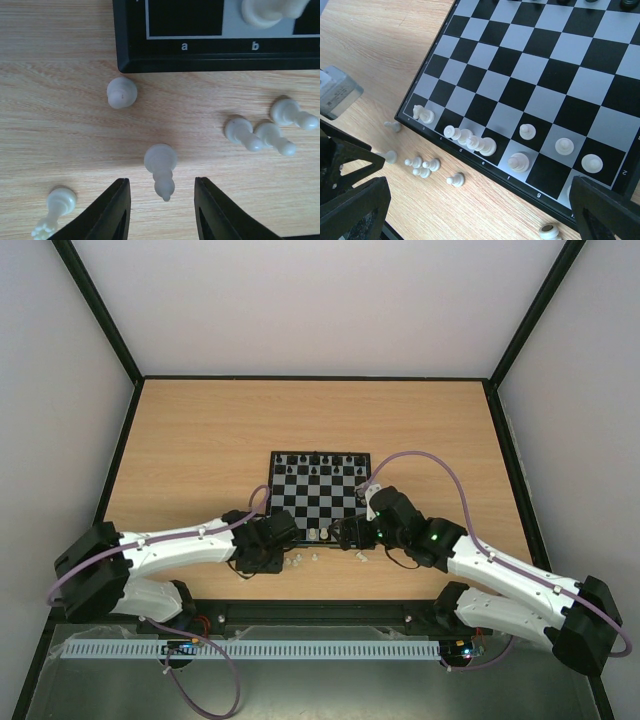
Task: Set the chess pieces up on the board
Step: Pick up the chess piece at the center of the board, then place the chess piece on the chessboard.
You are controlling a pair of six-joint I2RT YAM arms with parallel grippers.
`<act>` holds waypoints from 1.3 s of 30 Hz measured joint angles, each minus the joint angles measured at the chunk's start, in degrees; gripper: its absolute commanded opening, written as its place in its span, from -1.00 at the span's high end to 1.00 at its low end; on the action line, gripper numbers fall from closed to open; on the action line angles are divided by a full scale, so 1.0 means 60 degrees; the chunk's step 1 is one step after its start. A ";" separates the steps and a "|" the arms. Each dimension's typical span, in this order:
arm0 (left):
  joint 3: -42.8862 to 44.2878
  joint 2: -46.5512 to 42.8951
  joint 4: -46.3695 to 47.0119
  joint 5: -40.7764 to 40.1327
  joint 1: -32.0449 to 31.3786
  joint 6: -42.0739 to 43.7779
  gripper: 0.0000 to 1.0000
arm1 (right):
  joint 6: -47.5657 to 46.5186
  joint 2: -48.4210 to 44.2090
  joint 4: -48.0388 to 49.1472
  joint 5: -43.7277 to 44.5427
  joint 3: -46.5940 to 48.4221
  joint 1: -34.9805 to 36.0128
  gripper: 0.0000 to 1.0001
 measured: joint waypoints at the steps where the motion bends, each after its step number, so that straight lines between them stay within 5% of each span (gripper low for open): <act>1: 0.0004 0.0131 0.0015 -0.0004 0.0000 0.0040 0.27 | 0.0000 0.0000 0.0000 0.0000 -0.0004 0.0000 -0.97; 17: 0.0171 0.0750 0.0036 -0.0015 0.0055 0.0474 0.86 | 0.0000 0.0000 0.0004 0.0004 -0.0040 0.0000 -0.97; 28: 0.3457 0.1377 -0.1351 -0.0612 0.0219 0.1443 0.84 | 0.0000 -0.0237 0.0004 0.0040 -0.0055 0.0000 -0.97; 39: 0.3909 0.2925 -0.1439 -0.0583 0.0565 0.2546 0.84 | 0.0007 -0.0412 0.0000 0.0146 -0.0055 0.0000 -0.97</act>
